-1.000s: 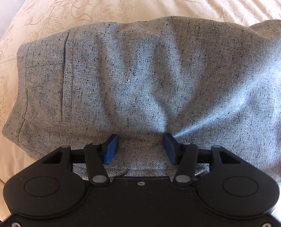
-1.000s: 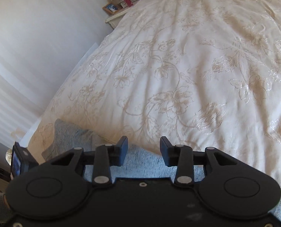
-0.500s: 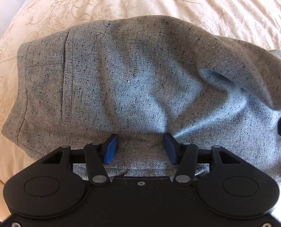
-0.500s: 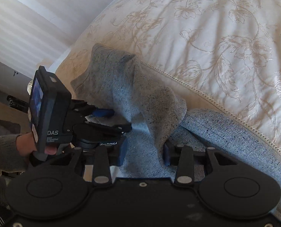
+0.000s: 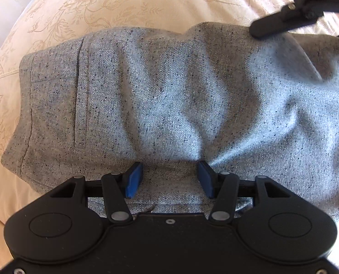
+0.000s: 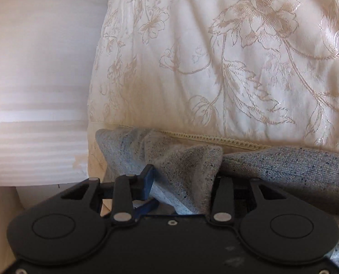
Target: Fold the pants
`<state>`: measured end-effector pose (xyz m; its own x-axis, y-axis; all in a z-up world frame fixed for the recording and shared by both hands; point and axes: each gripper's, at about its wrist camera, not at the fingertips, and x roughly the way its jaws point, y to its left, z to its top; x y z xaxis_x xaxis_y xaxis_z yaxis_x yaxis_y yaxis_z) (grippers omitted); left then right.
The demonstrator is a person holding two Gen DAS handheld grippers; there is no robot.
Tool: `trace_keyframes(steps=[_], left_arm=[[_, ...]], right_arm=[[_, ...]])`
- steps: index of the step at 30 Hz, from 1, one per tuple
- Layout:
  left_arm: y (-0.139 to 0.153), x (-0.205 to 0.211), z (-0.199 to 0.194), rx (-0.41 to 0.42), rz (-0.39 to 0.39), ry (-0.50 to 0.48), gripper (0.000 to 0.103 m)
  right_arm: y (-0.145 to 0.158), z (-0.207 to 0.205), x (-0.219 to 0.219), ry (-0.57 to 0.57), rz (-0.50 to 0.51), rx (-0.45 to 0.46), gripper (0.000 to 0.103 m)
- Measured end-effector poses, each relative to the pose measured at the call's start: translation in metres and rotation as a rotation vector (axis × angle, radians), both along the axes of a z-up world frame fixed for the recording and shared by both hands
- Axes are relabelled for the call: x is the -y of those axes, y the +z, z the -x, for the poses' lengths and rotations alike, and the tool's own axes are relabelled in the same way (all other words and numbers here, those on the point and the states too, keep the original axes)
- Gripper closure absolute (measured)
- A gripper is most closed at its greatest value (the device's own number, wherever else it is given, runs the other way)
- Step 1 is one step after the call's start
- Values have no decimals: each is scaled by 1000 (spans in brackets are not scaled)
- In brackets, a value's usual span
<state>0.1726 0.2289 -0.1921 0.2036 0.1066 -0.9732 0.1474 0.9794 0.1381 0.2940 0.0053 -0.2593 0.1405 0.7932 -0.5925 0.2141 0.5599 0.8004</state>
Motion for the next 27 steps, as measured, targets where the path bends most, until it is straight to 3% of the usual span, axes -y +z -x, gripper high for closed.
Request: trace_keyframes(steps=[6, 9, 11, 13, 15, 17, 20, 23, 25, 27], left_arm=[[2, -3, 9, 7, 5, 1, 44], [3, -6, 12, 8, 9, 3, 44], [4, -7, 12, 7, 9, 0, 44], [6, -7, 10, -1, 8, -14, 44], [11, -8, 8, -18, 10, -31, 44], [26, -10, 4, -30, 24, -31, 45], [63, -21, -5, 71, 104, -9, 44], [78, -33, -22, 147, 87, 41, 40], [60, -47, -31, 85, 54, 77, 40], [25, -62, -31, -62, -32, 103, 38]], right_arm=[[16, -24, -3, -50, 12, 80, 60], [41, -25, 1, -151, 68, 304, 61], [51, -28, 4, -204, 146, 368, 61], [56, -37, 4, -161, 225, 378, 61], [71, -37, 3, -58, 375, 441, 61], [83, -35, -10, 54, 452, 502, 61], [93, -27, -35, 194, 481, 571, 61], [81, -20, -58, 331, 529, 598, 64], [59, -23, -62, 362, 652, 526, 64], [44, -21, -43, 350, 752, 445, 64]])
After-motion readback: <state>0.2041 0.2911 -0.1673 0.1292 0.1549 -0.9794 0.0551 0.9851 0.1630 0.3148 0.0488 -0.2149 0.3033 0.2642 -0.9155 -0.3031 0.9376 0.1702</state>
